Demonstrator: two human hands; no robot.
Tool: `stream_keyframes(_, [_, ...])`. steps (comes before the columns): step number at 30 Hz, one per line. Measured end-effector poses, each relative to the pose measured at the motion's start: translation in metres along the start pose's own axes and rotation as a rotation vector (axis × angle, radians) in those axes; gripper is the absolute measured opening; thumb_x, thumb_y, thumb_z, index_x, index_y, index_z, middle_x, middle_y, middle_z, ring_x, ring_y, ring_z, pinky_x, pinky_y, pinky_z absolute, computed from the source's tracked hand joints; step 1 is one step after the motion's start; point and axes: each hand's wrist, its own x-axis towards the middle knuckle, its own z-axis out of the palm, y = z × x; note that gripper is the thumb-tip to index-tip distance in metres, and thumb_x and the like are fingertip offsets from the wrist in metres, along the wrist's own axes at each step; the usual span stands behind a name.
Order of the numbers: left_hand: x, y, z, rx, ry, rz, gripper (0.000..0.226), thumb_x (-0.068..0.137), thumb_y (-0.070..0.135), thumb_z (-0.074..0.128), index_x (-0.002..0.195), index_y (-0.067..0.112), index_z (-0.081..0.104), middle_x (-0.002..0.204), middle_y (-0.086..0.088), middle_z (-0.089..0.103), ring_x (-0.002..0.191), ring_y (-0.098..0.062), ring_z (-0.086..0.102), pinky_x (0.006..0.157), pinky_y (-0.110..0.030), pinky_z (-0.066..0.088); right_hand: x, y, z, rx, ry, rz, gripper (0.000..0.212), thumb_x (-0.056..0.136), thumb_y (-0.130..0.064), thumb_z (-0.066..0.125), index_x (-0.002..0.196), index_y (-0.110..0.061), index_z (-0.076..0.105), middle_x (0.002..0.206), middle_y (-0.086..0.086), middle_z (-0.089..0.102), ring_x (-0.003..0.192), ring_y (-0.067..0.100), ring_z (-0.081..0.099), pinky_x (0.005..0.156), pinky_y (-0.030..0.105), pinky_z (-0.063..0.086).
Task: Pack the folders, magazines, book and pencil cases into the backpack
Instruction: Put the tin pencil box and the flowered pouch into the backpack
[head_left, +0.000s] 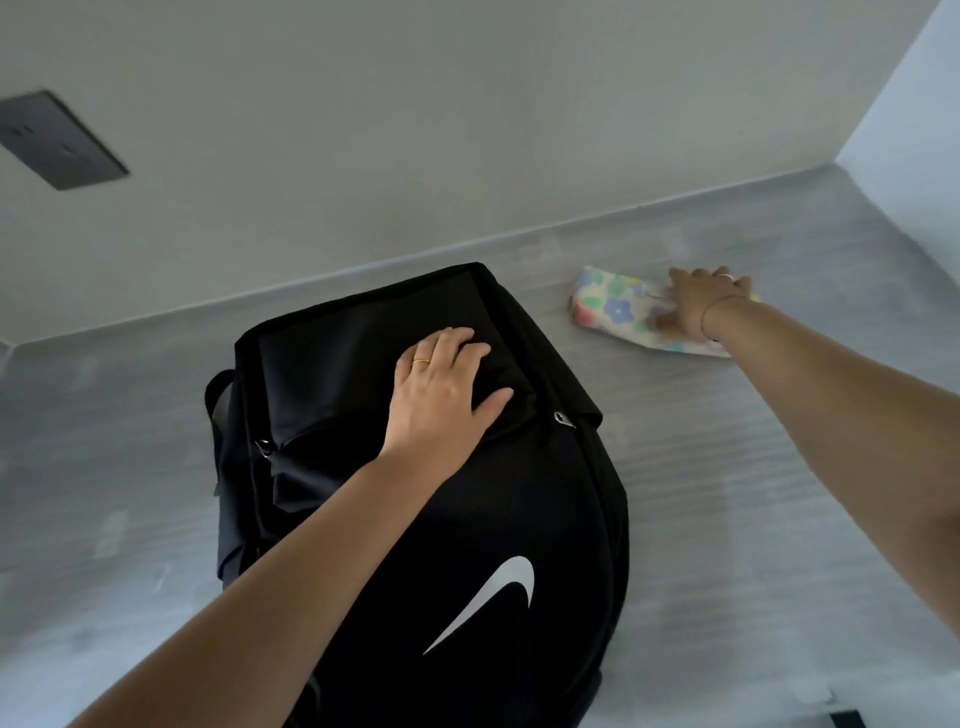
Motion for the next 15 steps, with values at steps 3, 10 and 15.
stream_keyframes(3, [0.0, -0.001, -0.001, 0.016, 0.003, -0.012, 0.055, 0.088, 0.049, 0.052, 0.134, 0.02, 0.046, 0.144, 0.001, 0.04, 0.138, -0.019, 0.029, 0.115, -0.039, 0.016, -0.009, -0.002, -0.005, -0.051, -0.07, 0.03, 0.069, 0.073, -0.064, 0.061, 0.123, -0.017, 0.049, 0.13, 0.011, 0.053, 0.132, 0.032, 0.035, 0.103, 0.043, 0.025])
stream_keyframes(10, [-0.018, -0.022, -0.018, 0.087, 0.054, -0.01, 0.045, 0.084, 0.03, 0.065, 0.126, 0.015, 0.056, 0.131, -0.004, 0.055, 0.126, -0.024, 0.047, 0.11, -0.041, 0.027, -0.057, -0.013, 0.0, 0.331, -0.072, -0.044, 0.044, 0.076, -0.044, 0.068, 0.099, -0.008, 0.057, 0.095, 0.011, 0.06, 0.079, 0.029, 0.054, 0.066, 0.03, 0.04])
stream_keyframes(15, [-0.041, -0.046, -0.041, 0.132, 0.143, 0.028, 0.031, 0.073, 0.002, 0.07, 0.104, 0.008, 0.07, 0.105, -0.008, 0.07, 0.102, -0.03, 0.064, 0.092, -0.044, 0.046, -0.12, -0.019, -0.026, 0.892, 0.025, -0.124, 0.039, 0.072, -0.034, 0.075, 0.1, -0.01, 0.06, 0.096, 0.008, 0.065, 0.082, 0.027, 0.062, 0.074, 0.037, 0.052])
